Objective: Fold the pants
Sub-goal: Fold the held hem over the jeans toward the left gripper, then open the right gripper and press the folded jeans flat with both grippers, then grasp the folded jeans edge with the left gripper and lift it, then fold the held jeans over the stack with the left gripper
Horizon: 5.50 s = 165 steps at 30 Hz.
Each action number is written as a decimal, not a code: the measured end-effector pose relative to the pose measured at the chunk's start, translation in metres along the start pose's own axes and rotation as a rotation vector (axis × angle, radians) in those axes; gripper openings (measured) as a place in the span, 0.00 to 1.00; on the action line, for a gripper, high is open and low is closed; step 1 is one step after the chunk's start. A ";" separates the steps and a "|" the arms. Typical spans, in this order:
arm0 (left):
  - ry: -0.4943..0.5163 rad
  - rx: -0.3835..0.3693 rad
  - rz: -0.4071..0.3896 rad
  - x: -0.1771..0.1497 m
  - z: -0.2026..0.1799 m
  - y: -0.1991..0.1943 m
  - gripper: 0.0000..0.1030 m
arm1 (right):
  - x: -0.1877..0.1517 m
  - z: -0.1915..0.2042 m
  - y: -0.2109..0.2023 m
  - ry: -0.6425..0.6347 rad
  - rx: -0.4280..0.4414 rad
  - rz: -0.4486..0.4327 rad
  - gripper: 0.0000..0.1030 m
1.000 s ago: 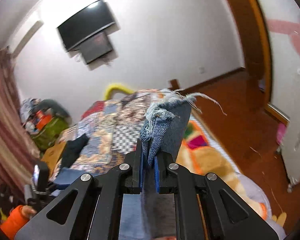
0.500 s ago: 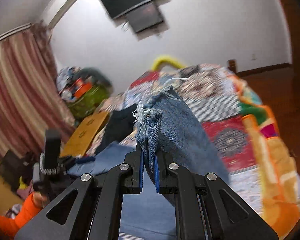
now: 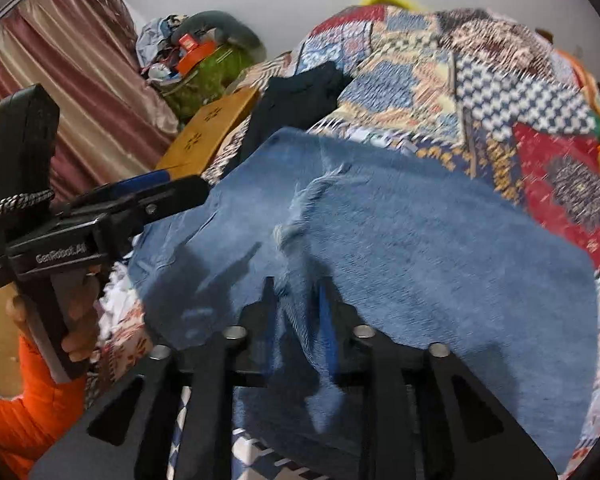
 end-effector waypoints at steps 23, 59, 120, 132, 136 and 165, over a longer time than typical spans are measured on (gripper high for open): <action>0.255 -0.006 0.099 0.026 -0.104 0.062 0.89 | 0.016 -0.112 -0.108 0.045 -0.309 -0.136 0.56; 0.183 0.174 0.064 -0.048 0.007 0.001 0.97 | -0.027 -0.088 -0.100 -0.033 -0.336 -0.091 0.66; -0.389 0.447 -0.109 -0.065 0.242 -0.076 0.20 | -0.011 -0.014 -0.039 -0.006 -0.145 -0.060 0.77; -0.115 0.365 -0.363 0.061 0.129 -0.134 0.18 | -0.030 -0.053 -0.052 0.031 -0.209 -0.073 0.77; -0.036 0.216 -0.390 0.097 0.059 -0.132 0.17 | -0.033 -0.051 -0.047 -0.004 -0.202 -0.078 0.80; 0.246 -0.284 0.157 0.002 -0.189 0.032 0.20 | -0.048 -0.064 -0.088 0.063 -0.156 -0.129 0.78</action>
Point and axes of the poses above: each gripper's, at about its wrist camera, not at the fingertips, and y roughly the way its jaws point, z to its left, x to its top, the point moved 8 cm from there along y, roughly the way its jaws point, and after that the axes turned 2 degrees about -z, right-handed, at the moved point
